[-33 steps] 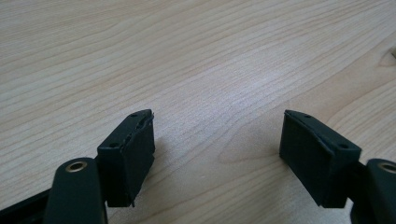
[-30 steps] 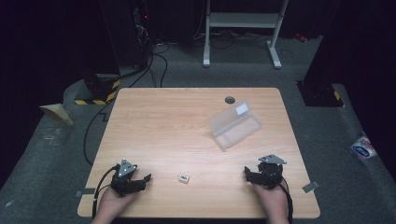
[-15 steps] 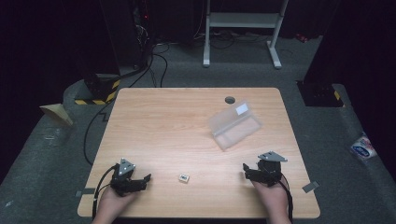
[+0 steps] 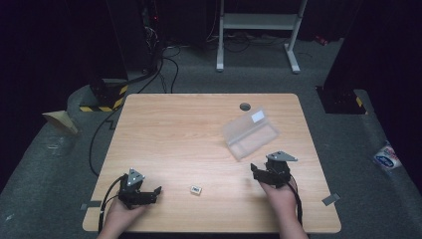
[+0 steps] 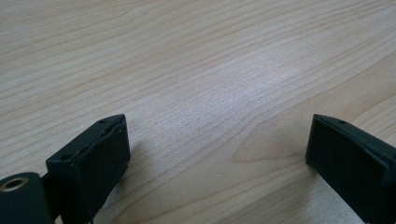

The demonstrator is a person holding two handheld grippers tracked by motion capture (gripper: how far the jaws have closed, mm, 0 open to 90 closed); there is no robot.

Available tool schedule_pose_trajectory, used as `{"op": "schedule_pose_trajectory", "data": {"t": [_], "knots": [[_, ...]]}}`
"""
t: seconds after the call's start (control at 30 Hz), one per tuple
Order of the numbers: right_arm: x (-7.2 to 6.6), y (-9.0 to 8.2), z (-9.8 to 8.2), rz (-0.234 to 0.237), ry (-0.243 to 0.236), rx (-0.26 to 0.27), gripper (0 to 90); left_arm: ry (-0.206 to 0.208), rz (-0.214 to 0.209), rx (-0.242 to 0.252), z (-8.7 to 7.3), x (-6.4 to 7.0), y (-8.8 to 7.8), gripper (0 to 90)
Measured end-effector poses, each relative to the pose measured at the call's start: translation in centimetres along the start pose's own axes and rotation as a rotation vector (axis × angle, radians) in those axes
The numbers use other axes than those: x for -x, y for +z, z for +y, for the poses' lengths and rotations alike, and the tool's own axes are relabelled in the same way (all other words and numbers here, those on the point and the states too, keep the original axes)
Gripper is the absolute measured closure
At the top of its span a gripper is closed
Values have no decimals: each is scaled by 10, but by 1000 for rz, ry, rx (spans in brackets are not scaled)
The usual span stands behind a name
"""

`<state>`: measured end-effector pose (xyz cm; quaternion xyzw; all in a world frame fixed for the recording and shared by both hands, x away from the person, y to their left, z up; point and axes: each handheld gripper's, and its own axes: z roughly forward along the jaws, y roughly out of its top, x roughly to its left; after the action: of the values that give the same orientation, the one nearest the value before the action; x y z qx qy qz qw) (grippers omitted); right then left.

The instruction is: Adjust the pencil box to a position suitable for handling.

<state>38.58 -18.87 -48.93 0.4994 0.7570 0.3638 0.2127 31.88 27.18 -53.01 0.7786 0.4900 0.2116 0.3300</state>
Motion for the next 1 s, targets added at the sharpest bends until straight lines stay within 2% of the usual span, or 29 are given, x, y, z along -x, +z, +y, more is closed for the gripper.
{"op": "schedule_pose_trajectory", "data": {"t": [0.1,0.3,0.47,0.57,0.73,0.83,1.0], "knots": [[-1,2,7,-8,6,23,375,1,0,-1,0,0,0,65],[0,9,18,-2,22,40,430,3,-2,0,0,0,0,67],[-3,16,26,9,0,50,480,3,-8,0,0,0,0,66],[-11,28,34,39,-28,37,515,2,-10,2,0,0,0,66],[-24,40,39,42,-70,18,513,3,-10,2,0,0,0,67],[-35,51,41,51,-104,-3,552,3,-10,2,0,0,0,66],[-41,60,41,51,-102,-16,637,3,-11,2,0,0,0,67]]}}
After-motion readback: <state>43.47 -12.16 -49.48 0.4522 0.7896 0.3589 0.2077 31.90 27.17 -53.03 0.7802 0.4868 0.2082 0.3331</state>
